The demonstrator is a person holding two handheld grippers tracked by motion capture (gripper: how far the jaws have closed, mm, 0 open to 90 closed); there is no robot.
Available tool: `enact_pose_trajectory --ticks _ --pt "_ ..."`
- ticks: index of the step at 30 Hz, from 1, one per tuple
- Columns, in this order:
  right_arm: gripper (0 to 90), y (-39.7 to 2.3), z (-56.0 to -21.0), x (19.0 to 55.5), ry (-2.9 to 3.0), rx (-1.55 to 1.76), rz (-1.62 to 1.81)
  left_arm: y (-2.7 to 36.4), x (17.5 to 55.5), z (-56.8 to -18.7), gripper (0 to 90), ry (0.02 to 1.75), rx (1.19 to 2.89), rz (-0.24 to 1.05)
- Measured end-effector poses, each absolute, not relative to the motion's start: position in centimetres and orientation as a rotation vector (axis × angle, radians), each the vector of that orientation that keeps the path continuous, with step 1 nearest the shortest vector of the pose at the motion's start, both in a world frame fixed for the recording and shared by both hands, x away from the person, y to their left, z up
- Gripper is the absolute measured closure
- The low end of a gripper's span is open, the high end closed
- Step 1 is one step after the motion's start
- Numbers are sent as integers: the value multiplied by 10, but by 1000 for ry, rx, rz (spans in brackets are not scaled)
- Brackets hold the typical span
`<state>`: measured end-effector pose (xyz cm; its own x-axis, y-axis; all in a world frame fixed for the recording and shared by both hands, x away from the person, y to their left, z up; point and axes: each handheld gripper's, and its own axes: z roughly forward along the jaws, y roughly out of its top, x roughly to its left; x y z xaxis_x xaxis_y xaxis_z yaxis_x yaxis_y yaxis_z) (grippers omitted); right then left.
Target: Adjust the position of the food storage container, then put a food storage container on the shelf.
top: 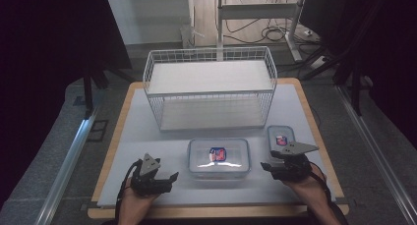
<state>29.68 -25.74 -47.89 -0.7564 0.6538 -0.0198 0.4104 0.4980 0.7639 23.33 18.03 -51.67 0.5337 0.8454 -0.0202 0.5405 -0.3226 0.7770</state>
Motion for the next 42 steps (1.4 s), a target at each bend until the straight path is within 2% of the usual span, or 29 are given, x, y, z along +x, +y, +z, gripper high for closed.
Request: enact_pose_trajectory --ticks 8,24,28,38,42 --pt "277 -256 -483 299 2444 852 1122 181 234 -517 155 1133 2008 506" --pt "259 -256 -482 300 2452 856 1127 180 236 -517 156 1148 1994 454" --pt "257 -256 -480 301 2456 858 1139 180 237 -516 112 1135 1992 418" --pt "141 -251 -476 305 2499 909 1171 173 246 -509 86 1076 2001 396" --pt "103 -245 -475 310 2549 946 1208 174 255 -497 88 1114 2002 305"
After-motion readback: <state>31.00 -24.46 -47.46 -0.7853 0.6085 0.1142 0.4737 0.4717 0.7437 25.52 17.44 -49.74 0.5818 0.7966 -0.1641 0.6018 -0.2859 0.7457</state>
